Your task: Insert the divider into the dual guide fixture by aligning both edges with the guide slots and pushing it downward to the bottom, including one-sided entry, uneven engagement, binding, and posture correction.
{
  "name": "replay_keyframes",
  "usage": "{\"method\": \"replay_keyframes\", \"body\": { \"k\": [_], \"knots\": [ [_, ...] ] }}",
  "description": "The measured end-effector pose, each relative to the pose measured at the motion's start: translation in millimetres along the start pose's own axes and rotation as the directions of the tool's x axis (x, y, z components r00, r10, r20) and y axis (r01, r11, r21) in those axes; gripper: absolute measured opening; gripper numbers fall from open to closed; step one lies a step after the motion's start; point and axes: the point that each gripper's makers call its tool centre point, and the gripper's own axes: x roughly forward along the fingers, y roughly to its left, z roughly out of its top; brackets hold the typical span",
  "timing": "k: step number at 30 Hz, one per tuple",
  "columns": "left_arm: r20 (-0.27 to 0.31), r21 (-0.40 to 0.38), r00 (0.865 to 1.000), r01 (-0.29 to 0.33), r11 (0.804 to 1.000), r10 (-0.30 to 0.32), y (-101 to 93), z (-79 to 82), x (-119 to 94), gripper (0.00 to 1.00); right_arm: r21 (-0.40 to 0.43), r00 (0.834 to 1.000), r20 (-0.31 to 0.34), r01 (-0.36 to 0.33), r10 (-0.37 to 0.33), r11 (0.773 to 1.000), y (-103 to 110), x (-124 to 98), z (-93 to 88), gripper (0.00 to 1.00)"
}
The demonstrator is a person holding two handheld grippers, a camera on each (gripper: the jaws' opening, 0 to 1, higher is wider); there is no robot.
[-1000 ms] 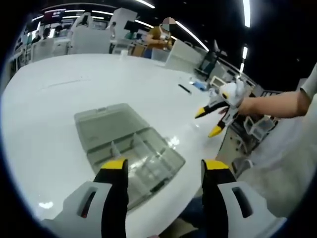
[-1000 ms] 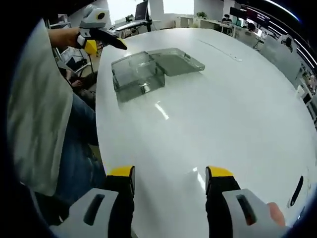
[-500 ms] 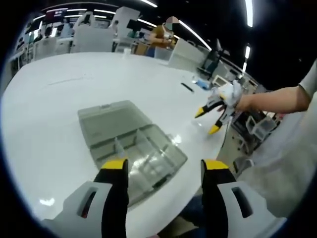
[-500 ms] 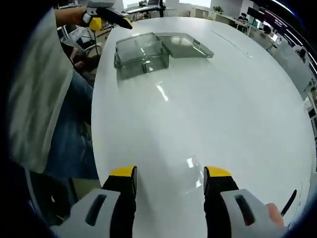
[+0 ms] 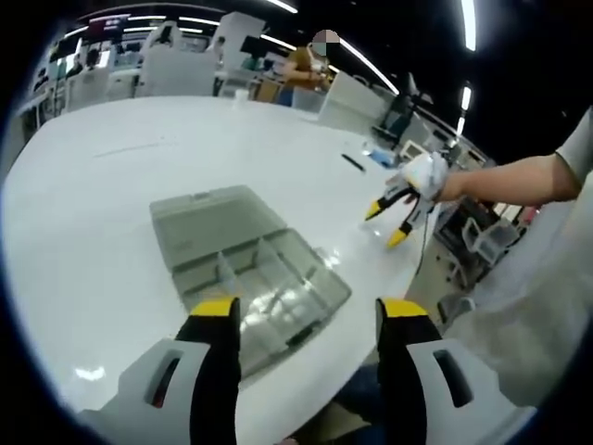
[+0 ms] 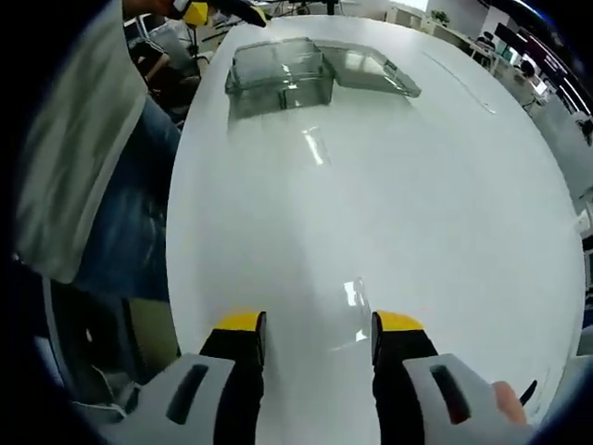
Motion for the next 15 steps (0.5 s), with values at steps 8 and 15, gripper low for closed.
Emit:
{"method": "replay_keyframes", "body": {
  "k": [8, 15],
  "knots": [
    [0.002, -0.008, 1.000, -0.011, 1.000, 0.011, -0.1, -3.3, -4.6, 0.57, -0.055, 0.999, -0.040, -0.013, 0.011, 0.998, -4.2, 5.5, -4.9, 0.40],
    [0.004, -0.015, 1.000, -0.019, 1.000, 0.020, 1.2, -6.1, -7.7, 0.56, -0.087, 0.998, -0.053, -0.022, 0.017, 0.996, -7.1, 7.0, 0.4, 0.40]
  ]
}}
